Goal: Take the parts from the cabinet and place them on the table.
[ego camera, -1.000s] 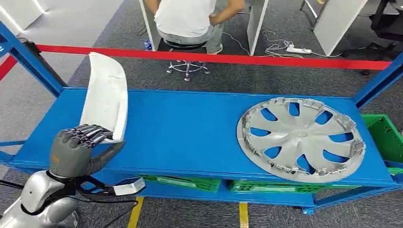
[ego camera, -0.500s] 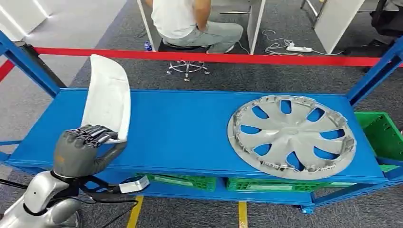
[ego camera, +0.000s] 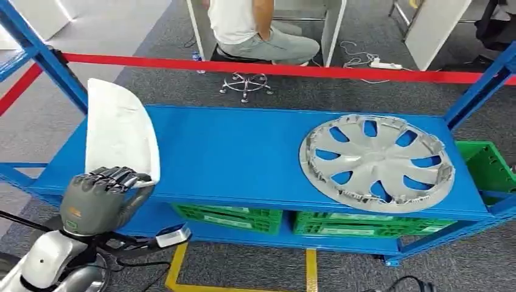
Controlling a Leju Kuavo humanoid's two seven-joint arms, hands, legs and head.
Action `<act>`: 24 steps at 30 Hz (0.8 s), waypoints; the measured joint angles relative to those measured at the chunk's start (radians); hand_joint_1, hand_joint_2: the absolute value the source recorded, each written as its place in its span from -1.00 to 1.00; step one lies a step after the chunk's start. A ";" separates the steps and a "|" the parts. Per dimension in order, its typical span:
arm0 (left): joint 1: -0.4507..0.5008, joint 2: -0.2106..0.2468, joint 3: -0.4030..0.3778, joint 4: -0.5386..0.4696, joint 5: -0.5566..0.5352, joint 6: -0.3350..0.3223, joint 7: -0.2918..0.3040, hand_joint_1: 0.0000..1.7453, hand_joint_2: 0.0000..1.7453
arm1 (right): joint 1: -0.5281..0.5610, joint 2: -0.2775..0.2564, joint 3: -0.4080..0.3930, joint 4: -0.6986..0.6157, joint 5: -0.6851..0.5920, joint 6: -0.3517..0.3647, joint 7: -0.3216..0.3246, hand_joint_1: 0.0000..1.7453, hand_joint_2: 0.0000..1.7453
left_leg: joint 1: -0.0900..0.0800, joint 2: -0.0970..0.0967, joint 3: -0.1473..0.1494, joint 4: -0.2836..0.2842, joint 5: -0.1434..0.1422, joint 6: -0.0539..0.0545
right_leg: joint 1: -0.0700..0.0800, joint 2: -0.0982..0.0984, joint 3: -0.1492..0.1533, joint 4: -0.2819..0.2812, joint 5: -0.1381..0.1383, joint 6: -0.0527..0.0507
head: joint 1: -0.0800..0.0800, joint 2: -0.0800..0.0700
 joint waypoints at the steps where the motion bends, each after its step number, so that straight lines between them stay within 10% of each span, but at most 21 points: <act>1: 0.003 -0.007 0.002 -0.006 -0.013 -0.005 0.005 1.00 1.00 | 0.002 0.044 -0.045 0.000 0.052 0.000 -0.082 -1.00 -1.00 | 0.003 -0.004 -0.017 -0.001 0.012 0.010 | 0.001 0.005 -0.024 0.038 -0.059 0.001 | 0.005 0.000; 4: 0.022 -0.023 0.009 -0.021 -0.034 -0.014 0.011 1.00 1.00 | -0.006 0.171 -0.185 -0.001 0.127 0.000 -0.290 -1.00 -1.00 | 0.002 -0.002 -0.060 0.001 0.042 0.007 | 0.000 0.005 -0.071 0.261 -0.210 0.008 | 0.009 0.000; 6: 0.028 -0.033 0.009 -0.026 -0.042 -0.016 0.014 1.00 1.00 | -0.009 0.220 -0.263 -0.016 0.138 0.000 -0.326 -1.00 -1.00 | 0.002 -0.002 -0.088 0.006 0.062 0.004 | 0.000 0.006 -0.054 0.311 -0.169 0.010 | 0.009 0.000; 8: 0.033 -0.041 0.009 -0.033 -0.046 -0.018 0.014 1.00 1.00 | -0.010 0.267 -0.334 -0.043 0.161 0.000 -0.322 -1.00 -1.00 | 0.002 -0.003 -0.115 0.014 0.077 -0.003 | 0.000 0.005 0.043 0.204 -0.085 0.008 | 0.010 0.000; 11: 0.032 -0.044 0.014 -0.039 -0.044 -0.020 0.013 1.00 1.00 | -0.014 0.309 -0.390 -0.105 0.184 0.000 -0.312 -1.00 -1.00 | -0.004 -0.003 -0.134 0.041 0.091 -0.018 | -0.001 0.012 0.217 -0.052 -0.139 0.004 | 0.008 0.000; 15: 0.032 -0.047 0.018 -0.040 -0.040 -0.021 0.006 1.00 1.00 | -0.011 0.347 -0.432 -0.147 0.177 0.000 -0.311 -1.00 -1.00 | 0.000 -0.006 -0.152 0.049 0.100 -0.037 | -0.005 0.006 0.184 -0.052 -0.131 -0.025 | 0.010 0.000; 19: 0.033 -0.049 0.024 -0.040 -0.040 -0.022 0.003 1.00 1.00 | -0.011 0.369 -0.454 -0.172 0.176 0.000 -0.312 -1.00 -1.00 | 0.005 -0.005 -0.210 0.294 -0.113 -0.055 | 0.001 -0.001 0.144 -0.048 -0.094 -0.042 | 0.002 0.000; 21: 0.033 -0.050 0.025 -0.040 -0.040 -0.022 0.003 1.00 1.00 | -0.011 0.373 -0.460 -0.177 0.176 0.000 -0.311 -1.00 -1.00 | 0.004 -0.005 -0.202 0.352 -0.092 -0.052 | 0.006 -0.004 0.121 -0.038 -0.076 -0.042 | 0.002 0.000; 24: 0.033 -0.051 0.025 -0.040 -0.040 -0.022 0.003 1.00 1.00 | -0.011 0.381 -0.467 -0.185 0.176 0.000 -0.311 -1.00 -1.00 | -0.001 -0.007 -0.059 0.153 0.000 -0.023 | 0.016 -0.003 0.090 -0.024 -0.061 -0.042 | 0.002 0.000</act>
